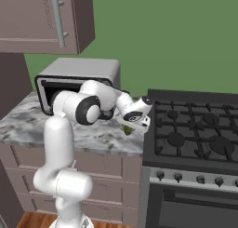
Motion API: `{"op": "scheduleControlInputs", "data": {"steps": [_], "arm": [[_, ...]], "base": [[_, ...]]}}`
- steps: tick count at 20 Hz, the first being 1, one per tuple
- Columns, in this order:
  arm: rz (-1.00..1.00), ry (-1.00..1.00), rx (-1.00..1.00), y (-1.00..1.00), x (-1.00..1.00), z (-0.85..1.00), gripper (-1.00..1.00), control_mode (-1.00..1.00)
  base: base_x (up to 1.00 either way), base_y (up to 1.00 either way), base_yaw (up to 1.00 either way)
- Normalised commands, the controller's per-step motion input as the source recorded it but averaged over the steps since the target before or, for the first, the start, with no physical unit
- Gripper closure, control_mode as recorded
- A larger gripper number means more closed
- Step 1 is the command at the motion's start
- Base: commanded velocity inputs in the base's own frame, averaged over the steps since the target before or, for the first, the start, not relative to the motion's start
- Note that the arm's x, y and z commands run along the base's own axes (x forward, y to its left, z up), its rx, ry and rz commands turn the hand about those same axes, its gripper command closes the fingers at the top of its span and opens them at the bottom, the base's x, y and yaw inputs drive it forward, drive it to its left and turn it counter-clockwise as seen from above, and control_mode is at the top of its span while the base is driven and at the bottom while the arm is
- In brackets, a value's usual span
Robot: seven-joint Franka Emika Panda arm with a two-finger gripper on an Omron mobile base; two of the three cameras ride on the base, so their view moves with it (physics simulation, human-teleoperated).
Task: Open the fridge, remove the tangerine, cucumber, and steak, and place them on any counter.
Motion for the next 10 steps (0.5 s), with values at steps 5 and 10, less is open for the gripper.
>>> {"op": "scheduleControlInputs", "data": {"steps": [5,10], "arm": [[-0.01,0.01,0.00,0.15,0.31,-0.42,-1.00,-1.00],[-0.02,0.00,0.00,0.36,0.28,-0.27,-1.00,-1.00]], "base": [[0.00,0.00,0.00],[0.00,0.00,0.00]]}}
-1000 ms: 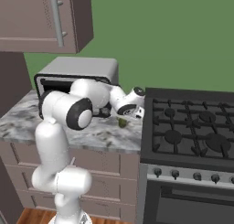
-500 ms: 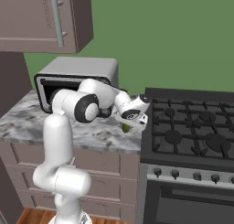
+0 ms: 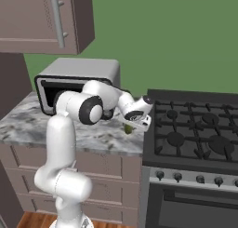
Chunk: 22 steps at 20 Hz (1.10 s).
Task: Open the fridge, remove the tangerine, cucumber, and steak, and place them on any counter.
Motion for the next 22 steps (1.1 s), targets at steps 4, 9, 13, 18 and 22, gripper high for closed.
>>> {"op": "scheduleControlInputs", "data": {"steps": [4,9,13,18,22], "arm": [[-0.05,0.00,0.00,0.55,0.12,-0.08,-1.00,-1.00],[-0.08,-0.09,-0.01,0.39,-0.03,0.09,-1.00,-1.00],[-0.06,-0.30,0.00,0.08,-0.84,0.86,-1.00,-1.00],[-0.06,-0.25,-0.01,-0.02,-0.88,1.00,-1.00,-1.00],[-0.03,-0.11,-0.02,-0.01,-0.97,0.95,-1.00,-1.00]], "base": [[0.00,0.00,0.00],[0.00,0.00,0.00],[0.00,0.00,0.00],[0.00,0.00,0.00],[0.00,0.00,0.00]]}}
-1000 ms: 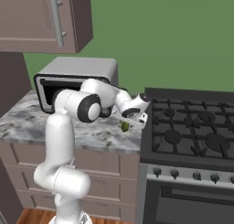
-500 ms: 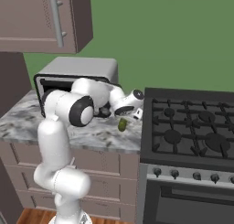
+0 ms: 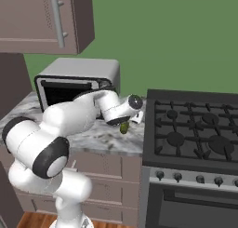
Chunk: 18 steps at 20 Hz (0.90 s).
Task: Open the fridge, remove the tangerine, cucumber, and steak, and place them on any counter.
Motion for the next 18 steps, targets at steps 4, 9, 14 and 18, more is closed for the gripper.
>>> {"op": "scheduleControlInputs", "data": {"steps": [4,9,14,18], "arm": [[0.00,0.00,-0.02,0.33,-1.00,1.00,-1.00,-1.00],[0.00,0.19,0.00,0.42,-0.89,1.00,-1.00,-1.00],[0.00,0.41,0.00,0.34,-0.77,0.97,-1.00,-1.00],[0.00,0.25,-0.02,0.16,-0.73,0.31,-1.00,-1.00]], "base": [[0.00,0.00,0.00],[0.00,0.00,0.00],[0.00,0.00,0.00],[0.00,0.00,0.00]]}}
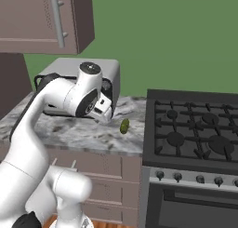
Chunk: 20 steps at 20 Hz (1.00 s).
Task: Open the fridge, remove the tangerine, cucumber, and steak, and place them on any counter.
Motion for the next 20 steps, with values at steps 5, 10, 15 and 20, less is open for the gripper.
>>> {"op": "scheduleControlInputs", "data": {"steps": [5,10,15,20], "arm": [[0.00,0.02,-0.06,0.09,-0.33,0.00,-1.00,-1.00],[0.00,0.00,0.00,0.00,-0.11,0.00,-1.00,1.00],[0.00,0.00,0.00,0.00,0.00,0.00,-1.00,1.00],[0.00,0.00,0.00,0.00,0.00,0.00,-1.00,1.00]], "base": [[0.00,0.00,0.00],[-0.76,0.00,0.00],[-1.00,0.00,-0.02],[-1.00,0.33,0.00]]}}
